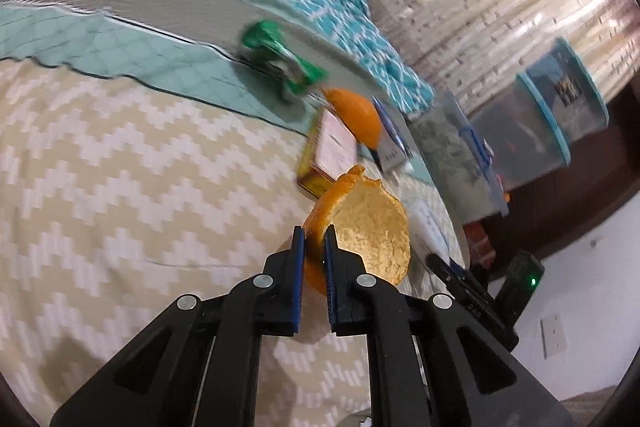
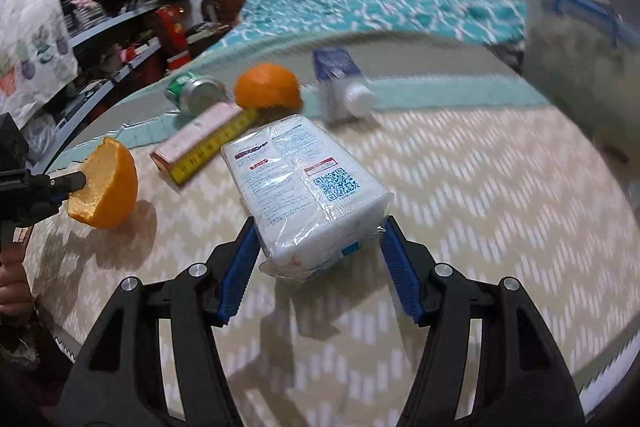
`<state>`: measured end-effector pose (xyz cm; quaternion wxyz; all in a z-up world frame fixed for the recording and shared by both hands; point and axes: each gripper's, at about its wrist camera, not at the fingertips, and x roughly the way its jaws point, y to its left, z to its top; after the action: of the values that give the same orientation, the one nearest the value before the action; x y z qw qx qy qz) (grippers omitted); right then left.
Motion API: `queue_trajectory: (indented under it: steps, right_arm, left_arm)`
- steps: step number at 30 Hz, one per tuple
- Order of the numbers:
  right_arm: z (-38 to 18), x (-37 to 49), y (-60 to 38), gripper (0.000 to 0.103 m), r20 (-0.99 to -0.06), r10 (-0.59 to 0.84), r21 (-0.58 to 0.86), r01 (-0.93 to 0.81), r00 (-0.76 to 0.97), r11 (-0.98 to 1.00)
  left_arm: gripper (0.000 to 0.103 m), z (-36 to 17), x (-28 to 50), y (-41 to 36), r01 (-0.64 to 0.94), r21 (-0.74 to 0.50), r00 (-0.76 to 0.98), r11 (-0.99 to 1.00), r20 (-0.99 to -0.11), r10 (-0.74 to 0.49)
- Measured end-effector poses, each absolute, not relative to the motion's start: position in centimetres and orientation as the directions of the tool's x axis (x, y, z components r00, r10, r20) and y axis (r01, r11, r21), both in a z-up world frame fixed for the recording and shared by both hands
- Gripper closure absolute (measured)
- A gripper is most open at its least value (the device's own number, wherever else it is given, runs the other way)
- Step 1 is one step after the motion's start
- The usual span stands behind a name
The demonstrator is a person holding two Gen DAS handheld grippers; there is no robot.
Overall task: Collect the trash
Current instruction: 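Carry the orange peel and tissue pack in both tools to the beige bin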
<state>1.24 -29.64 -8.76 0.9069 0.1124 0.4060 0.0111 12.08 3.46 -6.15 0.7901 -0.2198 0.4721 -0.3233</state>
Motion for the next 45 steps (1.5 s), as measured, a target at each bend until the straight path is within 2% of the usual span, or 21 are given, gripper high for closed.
queue_trajectory:
  steps: [2, 3, 6, 7, 9, 14, 19, 22, 23, 24, 25, 26, 27, 29, 37, 45]
  right_arm:
    - [-9.3, 1.1, -29.7, 0.033, -0.744, 0.112, 0.216, 0.078, 0.659, 0.973]
    - [-9.6, 1.1, -29.7, 0.027, -0.75, 0.112, 0.215, 0.08, 0.652, 0.973]
    - [-9.9, 0.9, -29.4, 0.02, -0.759, 0.121, 0.214, 0.07, 0.64, 0.974]
    - [-9.8, 0.9, -29.4, 0.018, -0.758, 0.122, 0.212, 0.065, 0.641, 0.975]
    - [-9.6, 0.8, -29.3, 0.013, -0.754, 0.121, 0.205, 0.056, 0.646, 0.977]
    - [-8.8, 1.5, -29.1, 0.01, -0.763, 0.132, 0.163, -0.009, 0.633, 0.987]
    - [-9.0, 2.8, -28.5, 0.008, -0.792, 0.102, 0.082, -0.062, 0.602, 0.995]
    - [-9.4, 2.8, -28.7, 0.009, -0.795, 0.114, 0.095, -0.064, 0.595, 0.993]
    - [-9.5, 2.6, -28.9, 0.012, -0.792, 0.122, 0.105, -0.064, 0.598, 0.992]
    - [-9.6, 2.5, -29.0, 0.029, -0.79, 0.13, 0.114, -0.065, 0.599, 0.991]
    - [-9.7, 2.3, -29.2, 0.036, -0.788, 0.142, 0.129, -0.066, 0.599, 0.99]
    - [-9.6, 2.0, -29.5, 0.036, -0.778, 0.142, 0.136, -0.057, 0.613, 0.989]
    - [-9.5, 1.7, -29.7, 0.038, -0.768, 0.135, 0.133, -0.051, 0.626, 0.99]
    - [-9.1, 1.2, -30.2, 0.038, -0.752, 0.117, 0.124, -0.035, 0.649, 0.992]
    - [-9.0, -0.3, -35.6, 0.039, -0.716, 0.058, 0.184, 0.108, 0.696, 0.977]
    - [-9.4, -3.0, -44.0, 0.039, -0.698, -0.032, 0.259, 0.293, 0.715, 0.92]
  left_arm:
    - [0.094, -6.3, 11.9, 2.0, 0.325, -0.64, 0.326, 0.697, -0.616, -0.717]
    - [0.094, -6.4, 11.8, 0.8, 0.339, -0.632, 0.307, 0.697, -0.627, -0.716]
    - [0.092, -6.8, 11.4, -1.4, 0.364, -0.604, 0.275, 0.709, -0.658, -0.701]
    - [0.088, -6.8, 11.3, -2.1, 0.366, -0.591, 0.271, 0.719, -0.672, -0.69]
    - [0.07, -6.8, 11.2, -2.8, 0.375, -0.585, 0.261, 0.719, -0.678, -0.687]
    - [0.059, -6.6, 11.0, -3.3, 0.385, -0.557, 0.268, 0.736, -0.696, -0.667]
    - [0.056, -6.9, 11.3, -3.7, 0.372, -0.547, 0.254, 0.75, -0.717, -0.649]
    - [0.052, -6.7, 11.4, -3.8, 0.364, -0.554, 0.251, 0.749, -0.716, -0.652]
    - [0.052, -6.6, 11.5, -3.9, 0.362, -0.556, 0.251, 0.749, -0.715, -0.652]
    - [0.053, -6.6, 11.7, -4.0, 0.358, -0.558, 0.253, 0.749, -0.714, -0.653]
    - [0.054, -6.6, 11.8, -4.1, 0.356, -0.557, 0.252, 0.75, -0.716, -0.651]
    - [0.06, -6.6, 11.9, -4.3, 0.355, -0.553, 0.252, 0.754, -0.72, -0.646]
    - [0.079, -6.7, 12.1, -4.6, 0.357, -0.539, 0.255, 0.763, -0.73, -0.634]
    - [0.094, -7.1, 12.3, -5.5, 0.366, -0.541, 0.218, 0.757, -0.741, -0.635]
    - [0.096, -6.8, 12.3, -13.0, 0.47, -0.52, 0.136, 0.713, -0.755, -0.641]
    - [0.096, -5.5, 12.7, -24.5, 0.604, -0.495, 0.04, 0.624, -0.764, -0.644]
